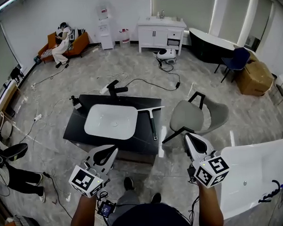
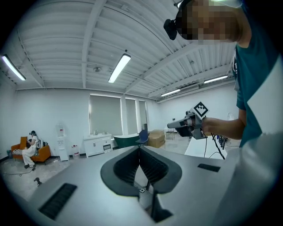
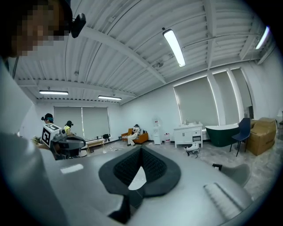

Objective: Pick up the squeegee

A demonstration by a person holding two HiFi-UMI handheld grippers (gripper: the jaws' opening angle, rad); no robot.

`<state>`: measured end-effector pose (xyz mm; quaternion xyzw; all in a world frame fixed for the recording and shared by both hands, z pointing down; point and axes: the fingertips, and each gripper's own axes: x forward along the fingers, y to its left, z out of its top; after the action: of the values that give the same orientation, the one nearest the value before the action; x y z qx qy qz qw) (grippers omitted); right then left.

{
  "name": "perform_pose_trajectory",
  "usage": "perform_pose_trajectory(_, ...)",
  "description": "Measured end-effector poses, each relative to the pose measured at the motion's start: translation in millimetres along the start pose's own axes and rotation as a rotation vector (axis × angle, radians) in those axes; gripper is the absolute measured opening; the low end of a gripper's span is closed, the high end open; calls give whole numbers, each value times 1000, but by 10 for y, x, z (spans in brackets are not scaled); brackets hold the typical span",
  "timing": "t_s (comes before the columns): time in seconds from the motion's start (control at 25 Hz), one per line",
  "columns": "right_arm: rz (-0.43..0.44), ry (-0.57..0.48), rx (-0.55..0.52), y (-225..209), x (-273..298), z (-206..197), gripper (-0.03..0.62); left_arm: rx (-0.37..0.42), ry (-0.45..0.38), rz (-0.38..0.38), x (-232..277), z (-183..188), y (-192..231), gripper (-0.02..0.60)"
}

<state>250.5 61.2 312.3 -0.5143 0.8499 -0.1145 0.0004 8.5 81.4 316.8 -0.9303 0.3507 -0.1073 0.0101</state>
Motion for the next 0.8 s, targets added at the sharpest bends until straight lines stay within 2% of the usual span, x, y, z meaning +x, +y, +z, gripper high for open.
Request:
perform_pose_trajectory(0.32, -116, -12, -9, 46, 294, 134, 9, 25, -39, -102, 330, 210, 573, 6)
perform_pose_trajectory(0.44, -147, -17, -13, 80, 519, 254, 9, 3, -60, -153, 404, 233, 824, 6)
perform_pose_trajectory(0.56, -168, -12, -18, 147, 756, 345, 9, 4, -50, -172, 458, 273, 1121, 6)
perform_pose_trajectory(0.8, -221, -1, -33, 114, 1144, 329, 9, -13, -58, -234, 633, 75, 1533, 6)
